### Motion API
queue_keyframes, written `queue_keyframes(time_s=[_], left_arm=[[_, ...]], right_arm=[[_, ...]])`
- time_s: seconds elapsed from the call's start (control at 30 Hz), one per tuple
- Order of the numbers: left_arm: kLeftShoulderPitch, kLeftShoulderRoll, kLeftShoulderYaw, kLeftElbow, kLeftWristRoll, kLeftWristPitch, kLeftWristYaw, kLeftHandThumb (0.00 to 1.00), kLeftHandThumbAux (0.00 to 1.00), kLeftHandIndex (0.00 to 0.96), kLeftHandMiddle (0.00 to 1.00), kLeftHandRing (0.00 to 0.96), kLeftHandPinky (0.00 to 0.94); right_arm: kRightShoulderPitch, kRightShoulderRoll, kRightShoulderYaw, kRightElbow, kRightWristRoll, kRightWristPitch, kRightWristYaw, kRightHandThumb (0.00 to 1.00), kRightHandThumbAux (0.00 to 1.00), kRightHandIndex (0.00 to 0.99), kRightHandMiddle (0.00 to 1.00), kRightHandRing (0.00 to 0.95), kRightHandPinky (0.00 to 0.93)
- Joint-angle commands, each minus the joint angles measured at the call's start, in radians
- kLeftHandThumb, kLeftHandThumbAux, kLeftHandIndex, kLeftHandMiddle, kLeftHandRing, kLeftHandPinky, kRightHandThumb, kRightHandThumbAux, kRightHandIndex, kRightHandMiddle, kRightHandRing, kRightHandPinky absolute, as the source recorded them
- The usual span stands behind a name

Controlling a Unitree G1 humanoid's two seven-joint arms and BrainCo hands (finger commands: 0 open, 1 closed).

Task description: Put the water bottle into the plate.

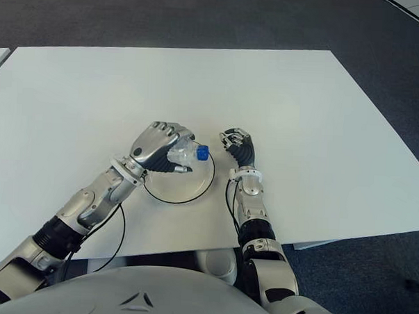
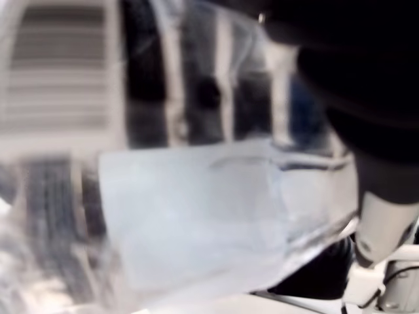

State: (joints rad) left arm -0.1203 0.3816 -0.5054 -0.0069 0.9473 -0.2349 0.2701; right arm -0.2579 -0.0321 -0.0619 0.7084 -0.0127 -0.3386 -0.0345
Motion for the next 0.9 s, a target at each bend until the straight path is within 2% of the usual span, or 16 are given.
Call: queue_keyframes(time_s=[0.03, 0.3, 0.6, 0.9], left_arm=[[0.006, 0.002, -0.023, 0.027, 0.014, -0.018, -0.019, 0.85, 0.669, 0.397, 0.544, 0.851, 0.848], [-0.008, -0.016, -0.075, 0.109, 0.021, -0.042, -0.02, 0.851, 0.669, 0.398, 0.545, 0.853, 0.863], [-0.058, -0.037, -0.113, 0.288, 0.041, -0.061, 0.029, 0.853, 0.667, 0.4, 0.546, 0.861, 0.869], [-0.066, -0.038, -0.125, 0.338, 0.084, -0.041, 0.094, 0.853, 0.666, 0.405, 0.56, 0.828, 0.814]], right_arm=[[0.053, 0.01, 0.001, 0.048, 0.001, 0.047, -0.001, 0.706, 0.73, 0.434, 0.661, 0.645, 0.628], [0.055, 0.011, 0.004, 0.045, -0.002, 0.05, -0.005, 0.706, 0.729, 0.435, 0.659, 0.641, 0.624], [0.054, 0.014, 0.003, 0.051, -0.002, 0.051, -0.015, 0.706, 0.729, 0.434, 0.657, 0.639, 0.624], [0.054, 0.011, 0.001, 0.053, -0.002, 0.062, -0.019, 0.705, 0.729, 0.433, 0.65, 0.639, 0.628]])
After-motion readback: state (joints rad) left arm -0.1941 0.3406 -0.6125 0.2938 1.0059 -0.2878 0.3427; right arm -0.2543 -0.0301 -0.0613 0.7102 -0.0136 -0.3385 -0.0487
